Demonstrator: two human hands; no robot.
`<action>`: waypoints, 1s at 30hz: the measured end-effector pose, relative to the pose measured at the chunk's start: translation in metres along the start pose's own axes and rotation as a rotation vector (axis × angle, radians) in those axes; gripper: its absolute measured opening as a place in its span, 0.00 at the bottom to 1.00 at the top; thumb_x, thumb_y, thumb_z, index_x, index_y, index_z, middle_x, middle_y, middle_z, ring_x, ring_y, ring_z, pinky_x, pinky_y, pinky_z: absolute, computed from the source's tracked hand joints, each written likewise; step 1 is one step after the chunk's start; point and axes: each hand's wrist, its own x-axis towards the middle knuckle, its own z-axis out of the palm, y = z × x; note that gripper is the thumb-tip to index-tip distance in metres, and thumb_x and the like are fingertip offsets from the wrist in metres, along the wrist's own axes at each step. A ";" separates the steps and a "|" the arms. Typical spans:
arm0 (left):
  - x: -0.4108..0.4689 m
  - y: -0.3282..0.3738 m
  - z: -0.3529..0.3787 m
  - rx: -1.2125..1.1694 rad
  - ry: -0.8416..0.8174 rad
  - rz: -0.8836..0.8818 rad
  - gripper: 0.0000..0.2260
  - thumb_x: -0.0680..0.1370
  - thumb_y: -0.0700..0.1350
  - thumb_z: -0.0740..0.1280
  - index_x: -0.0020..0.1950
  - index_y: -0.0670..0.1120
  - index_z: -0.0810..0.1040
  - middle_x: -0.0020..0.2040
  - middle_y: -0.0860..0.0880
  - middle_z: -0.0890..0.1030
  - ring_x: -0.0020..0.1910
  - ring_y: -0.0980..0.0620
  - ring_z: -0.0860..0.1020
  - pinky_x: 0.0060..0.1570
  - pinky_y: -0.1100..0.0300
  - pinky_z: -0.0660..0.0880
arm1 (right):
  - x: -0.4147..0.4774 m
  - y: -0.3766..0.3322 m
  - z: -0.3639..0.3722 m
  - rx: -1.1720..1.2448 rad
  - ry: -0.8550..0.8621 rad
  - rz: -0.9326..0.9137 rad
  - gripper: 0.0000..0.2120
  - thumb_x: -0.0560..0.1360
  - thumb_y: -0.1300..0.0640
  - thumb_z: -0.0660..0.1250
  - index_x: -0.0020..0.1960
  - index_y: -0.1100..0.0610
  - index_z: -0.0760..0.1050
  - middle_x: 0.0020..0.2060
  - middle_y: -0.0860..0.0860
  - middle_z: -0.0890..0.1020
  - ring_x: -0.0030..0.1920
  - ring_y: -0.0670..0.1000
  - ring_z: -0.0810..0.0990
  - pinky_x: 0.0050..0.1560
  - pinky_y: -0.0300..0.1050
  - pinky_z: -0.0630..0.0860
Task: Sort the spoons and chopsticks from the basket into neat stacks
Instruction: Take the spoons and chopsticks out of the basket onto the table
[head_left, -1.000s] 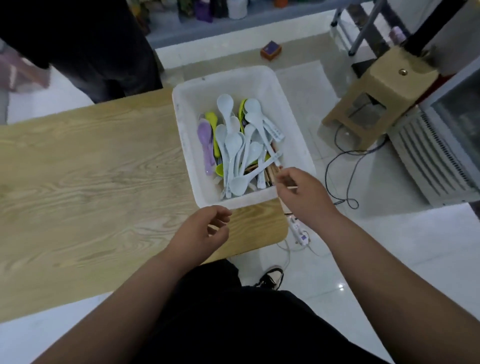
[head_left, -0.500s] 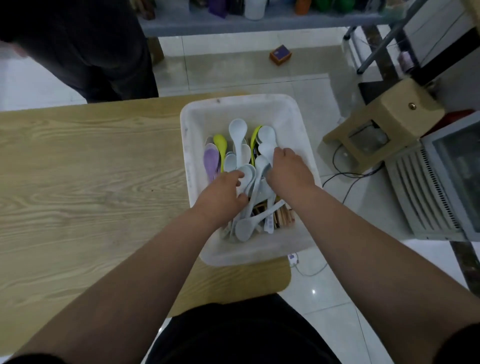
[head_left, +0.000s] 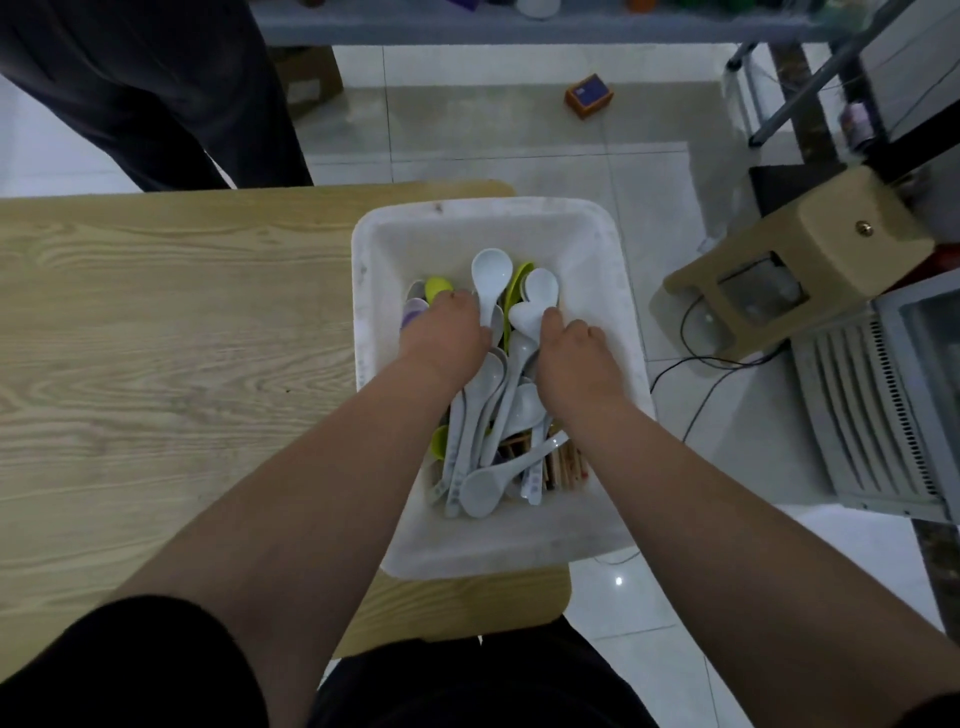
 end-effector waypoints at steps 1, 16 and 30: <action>0.005 0.003 -0.002 0.058 -0.006 -0.016 0.16 0.82 0.54 0.59 0.61 0.44 0.75 0.58 0.42 0.78 0.60 0.41 0.76 0.68 0.48 0.64 | 0.000 0.001 0.001 0.008 0.006 -0.002 0.24 0.77 0.65 0.58 0.72 0.62 0.59 0.58 0.63 0.74 0.56 0.60 0.73 0.51 0.49 0.70; 0.011 0.010 -0.001 0.076 -0.072 -0.054 0.10 0.80 0.55 0.57 0.44 0.52 0.71 0.44 0.49 0.78 0.59 0.43 0.75 0.73 0.46 0.57 | 0.009 0.000 0.000 0.059 0.014 -0.016 0.18 0.78 0.62 0.62 0.66 0.60 0.64 0.58 0.60 0.76 0.57 0.59 0.74 0.49 0.48 0.67; -0.020 0.014 0.003 -0.290 0.041 -0.025 0.10 0.78 0.47 0.66 0.57 0.47 0.81 0.52 0.48 0.82 0.51 0.47 0.80 0.47 0.58 0.74 | -0.011 0.008 0.006 0.493 0.189 0.063 0.13 0.77 0.58 0.64 0.59 0.61 0.71 0.48 0.58 0.77 0.45 0.56 0.72 0.42 0.47 0.66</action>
